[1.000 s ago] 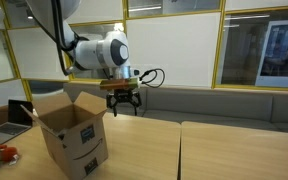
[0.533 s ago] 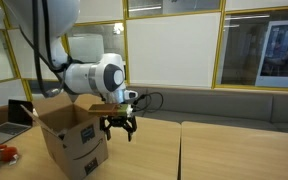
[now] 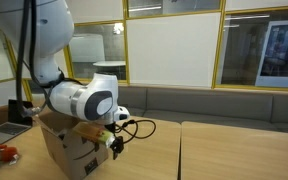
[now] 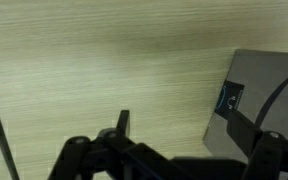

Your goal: Put the objects on the table into the cardboard box

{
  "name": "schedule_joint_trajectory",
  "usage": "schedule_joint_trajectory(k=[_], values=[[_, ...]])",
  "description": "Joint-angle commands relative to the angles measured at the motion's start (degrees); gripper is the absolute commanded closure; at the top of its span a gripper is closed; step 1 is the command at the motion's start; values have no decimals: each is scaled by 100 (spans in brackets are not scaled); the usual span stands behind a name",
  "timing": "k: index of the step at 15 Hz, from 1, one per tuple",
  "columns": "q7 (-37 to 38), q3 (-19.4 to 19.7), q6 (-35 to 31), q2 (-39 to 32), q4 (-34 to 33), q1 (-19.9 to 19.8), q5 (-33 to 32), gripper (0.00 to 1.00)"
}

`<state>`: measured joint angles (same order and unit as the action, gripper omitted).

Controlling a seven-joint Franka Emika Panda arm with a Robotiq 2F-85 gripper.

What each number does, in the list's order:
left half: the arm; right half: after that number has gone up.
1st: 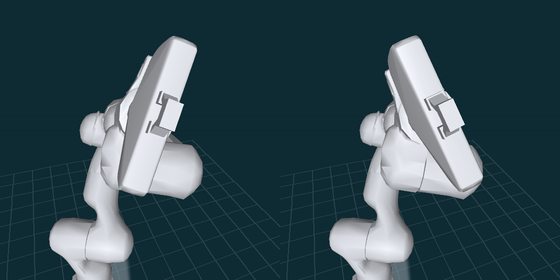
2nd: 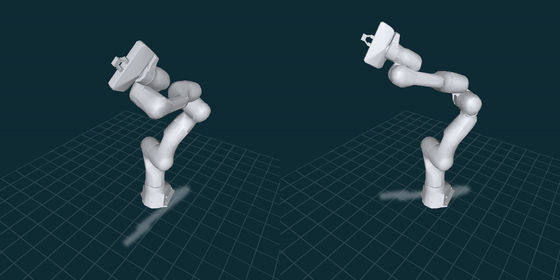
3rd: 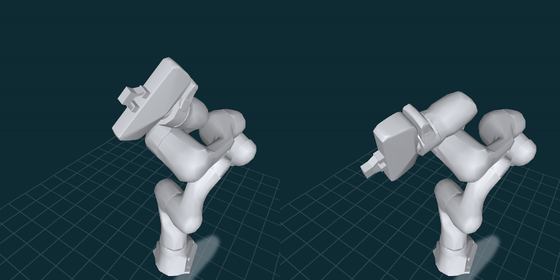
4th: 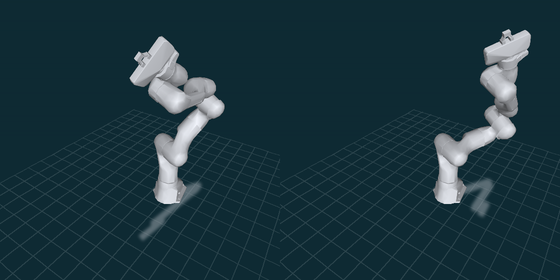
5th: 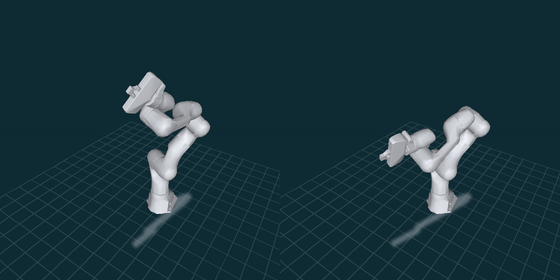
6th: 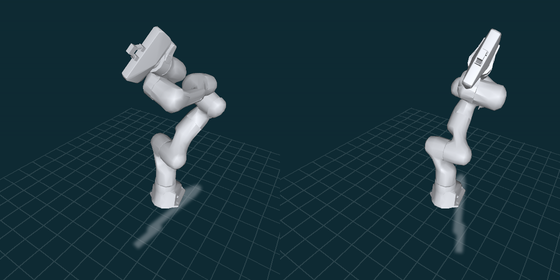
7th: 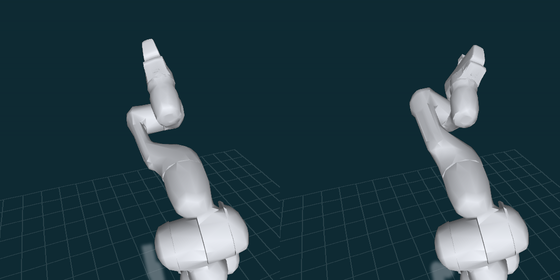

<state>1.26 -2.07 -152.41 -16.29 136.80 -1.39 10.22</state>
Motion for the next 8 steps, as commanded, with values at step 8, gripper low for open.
schedule_joint_trajectory(k=[8], values=[[-2185, -1766, -581, -608, -158, -1230, 4284, 0]])
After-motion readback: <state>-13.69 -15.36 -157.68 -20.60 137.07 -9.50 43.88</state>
